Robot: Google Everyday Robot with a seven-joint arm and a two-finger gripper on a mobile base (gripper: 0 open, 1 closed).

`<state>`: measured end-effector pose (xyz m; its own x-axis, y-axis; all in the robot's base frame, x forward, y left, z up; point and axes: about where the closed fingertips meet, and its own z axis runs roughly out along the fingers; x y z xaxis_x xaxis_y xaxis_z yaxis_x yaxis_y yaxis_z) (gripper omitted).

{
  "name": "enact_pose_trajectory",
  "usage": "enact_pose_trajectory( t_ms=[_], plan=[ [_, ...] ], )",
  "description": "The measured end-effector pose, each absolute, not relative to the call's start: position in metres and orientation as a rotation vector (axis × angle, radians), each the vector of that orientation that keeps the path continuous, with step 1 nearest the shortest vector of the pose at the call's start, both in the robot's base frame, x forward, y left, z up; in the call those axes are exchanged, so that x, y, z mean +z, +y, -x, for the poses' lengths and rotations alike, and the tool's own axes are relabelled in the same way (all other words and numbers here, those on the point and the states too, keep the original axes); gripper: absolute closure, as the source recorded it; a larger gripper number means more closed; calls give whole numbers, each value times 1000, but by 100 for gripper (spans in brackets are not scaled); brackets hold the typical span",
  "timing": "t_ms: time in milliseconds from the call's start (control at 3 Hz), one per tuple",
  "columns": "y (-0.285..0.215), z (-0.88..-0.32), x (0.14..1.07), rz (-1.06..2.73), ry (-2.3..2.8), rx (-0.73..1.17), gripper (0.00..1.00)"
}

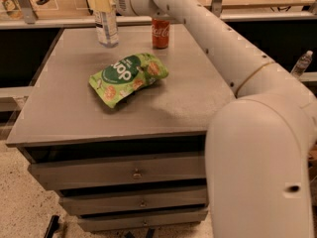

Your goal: Pick blue plastic bottle

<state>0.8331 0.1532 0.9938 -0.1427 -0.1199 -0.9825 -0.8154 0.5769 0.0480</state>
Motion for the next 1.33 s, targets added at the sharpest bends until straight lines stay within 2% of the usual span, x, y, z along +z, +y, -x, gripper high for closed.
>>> enact_pose_trajectory(
  t_ms=[1333],
  plan=[
    [93, -712, 1060, 941, 1453, 980, 100]
  ],
)
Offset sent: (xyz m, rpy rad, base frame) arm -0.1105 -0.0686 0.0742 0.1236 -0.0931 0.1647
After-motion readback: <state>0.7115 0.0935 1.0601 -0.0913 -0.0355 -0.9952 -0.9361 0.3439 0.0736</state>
